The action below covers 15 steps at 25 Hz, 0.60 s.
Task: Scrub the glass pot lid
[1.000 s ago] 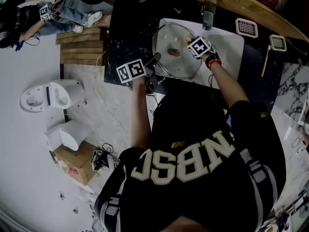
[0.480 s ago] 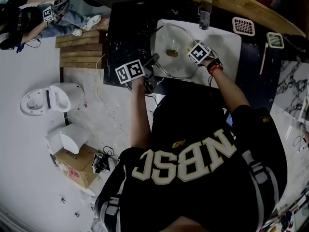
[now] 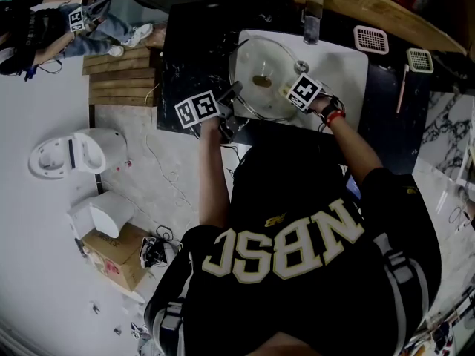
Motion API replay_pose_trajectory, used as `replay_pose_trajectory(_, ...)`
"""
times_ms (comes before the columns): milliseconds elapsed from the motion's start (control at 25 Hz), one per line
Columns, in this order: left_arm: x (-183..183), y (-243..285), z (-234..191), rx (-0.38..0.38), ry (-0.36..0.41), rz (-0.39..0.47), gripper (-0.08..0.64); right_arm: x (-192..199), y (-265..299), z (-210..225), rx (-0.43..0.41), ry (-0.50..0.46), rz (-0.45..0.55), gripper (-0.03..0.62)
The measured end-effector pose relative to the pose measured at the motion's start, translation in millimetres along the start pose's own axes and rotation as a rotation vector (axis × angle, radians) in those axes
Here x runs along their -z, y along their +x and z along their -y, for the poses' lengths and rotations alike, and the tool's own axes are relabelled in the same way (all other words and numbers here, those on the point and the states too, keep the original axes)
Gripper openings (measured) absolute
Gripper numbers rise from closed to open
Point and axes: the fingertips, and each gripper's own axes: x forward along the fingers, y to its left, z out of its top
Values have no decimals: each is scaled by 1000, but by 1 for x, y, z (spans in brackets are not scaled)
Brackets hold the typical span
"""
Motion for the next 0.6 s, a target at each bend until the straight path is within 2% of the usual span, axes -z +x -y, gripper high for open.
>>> replay_pose_trajectory(280,0,1,0,-1,1,5,101,-16,-9,-37,-88,-59,19,61)
replay_pose_trajectory(600,1,0,1,3,-2,7,101,-61,-23,-70,-148,-50,146,61)
